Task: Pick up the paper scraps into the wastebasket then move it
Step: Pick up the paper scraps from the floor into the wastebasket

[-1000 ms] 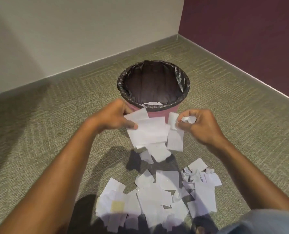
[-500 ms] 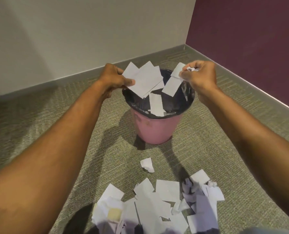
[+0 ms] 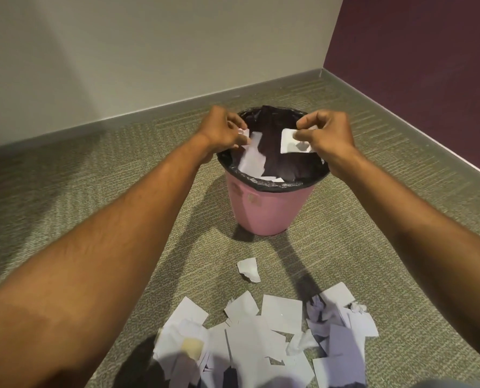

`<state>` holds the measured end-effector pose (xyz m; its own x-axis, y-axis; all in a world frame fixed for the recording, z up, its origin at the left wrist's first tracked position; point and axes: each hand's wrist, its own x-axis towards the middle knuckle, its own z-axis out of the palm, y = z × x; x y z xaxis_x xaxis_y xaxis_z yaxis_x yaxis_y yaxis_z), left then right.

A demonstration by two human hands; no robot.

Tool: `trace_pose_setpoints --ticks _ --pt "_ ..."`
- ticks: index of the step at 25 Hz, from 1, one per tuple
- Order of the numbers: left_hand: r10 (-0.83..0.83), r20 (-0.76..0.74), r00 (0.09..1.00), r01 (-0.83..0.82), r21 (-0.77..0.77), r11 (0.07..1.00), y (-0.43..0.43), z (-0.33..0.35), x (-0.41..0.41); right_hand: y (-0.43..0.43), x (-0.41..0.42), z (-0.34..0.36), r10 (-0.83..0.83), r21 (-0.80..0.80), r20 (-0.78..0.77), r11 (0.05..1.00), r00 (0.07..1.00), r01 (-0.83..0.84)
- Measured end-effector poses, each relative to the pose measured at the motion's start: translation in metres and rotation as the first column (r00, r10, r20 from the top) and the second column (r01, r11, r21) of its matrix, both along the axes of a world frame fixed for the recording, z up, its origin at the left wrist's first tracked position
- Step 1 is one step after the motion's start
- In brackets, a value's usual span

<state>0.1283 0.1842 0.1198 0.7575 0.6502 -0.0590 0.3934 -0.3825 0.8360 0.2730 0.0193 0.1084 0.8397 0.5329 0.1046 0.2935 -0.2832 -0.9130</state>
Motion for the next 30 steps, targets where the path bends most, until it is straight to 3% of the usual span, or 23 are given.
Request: trace_pose_setpoints --ticks 5,8,10,12,13,16,18,20,26,28,30 --pt "-0.066 0.111 0.992 0.070 -0.036 0.997 -0.014 0.004 -0.006 0.005 -0.010 -0.002 0.047 0.013 0.039 0.999 0.998 -0.048" --pt "-0.166 0.195 0.967 0.213 -0.247 0.945 -0.023 0.003 -0.026 -0.008 -0.020 0.000 0.029 0.101 0.018 0.994 0.999 -0.031" --pt "-0.426 0.103 0.899 0.423 -0.457 0.782 -0.031 -0.013 -0.045 -0.029 -0.028 -0.003 0.058 0.158 -0.003 0.986 0.998 -0.057" --pt "-0.689 -0.063 0.722 0.508 -0.627 0.590 -0.047 -0.044 -0.057 -0.057 -0.033 -0.017 0.077 0.085 0.053 0.993 0.996 -0.081" --pt "-0.761 -0.161 0.629 0.511 -0.652 0.560 -0.059 -0.063 -0.059 -0.073 -0.034 -0.028 0.079 0.016 0.065 0.997 0.995 -0.081" --pt "-0.720 -0.488 0.494 0.577 -0.435 0.691 -0.100 -0.128 -0.057 -0.122 -0.035 -0.070 0.130 -0.270 0.038 0.956 0.991 -0.115" --pt "-0.571 -0.632 0.524 0.598 -0.205 0.775 -0.124 -0.166 -0.055 -0.153 -0.037 -0.102 0.190 -0.513 -0.024 0.840 0.982 -0.175" --pt "-0.441 -0.693 0.570 0.590 -0.028 0.807 -0.141 -0.194 -0.057 -0.182 -0.041 -0.131 0.262 -0.722 -0.100 0.644 0.960 -0.251" --pt "-0.341 -0.835 0.432 0.616 -0.003 0.787 -0.169 -0.260 -0.075 -0.230 -0.063 -0.198 0.320 -0.886 -0.334 0.213 0.886 -0.411" --pt "-0.336 -0.809 0.482 0.616 0.041 0.786 -0.176 -0.268 -0.081 -0.231 -0.068 -0.211 0.353 -0.912 -0.312 0.150 0.882 -0.382" --pt "-0.344 -0.777 0.528 0.643 0.101 0.759 -0.184 -0.275 -0.084 -0.231 -0.069 -0.218 0.368 -0.920 -0.282 0.156 0.886 -0.358"
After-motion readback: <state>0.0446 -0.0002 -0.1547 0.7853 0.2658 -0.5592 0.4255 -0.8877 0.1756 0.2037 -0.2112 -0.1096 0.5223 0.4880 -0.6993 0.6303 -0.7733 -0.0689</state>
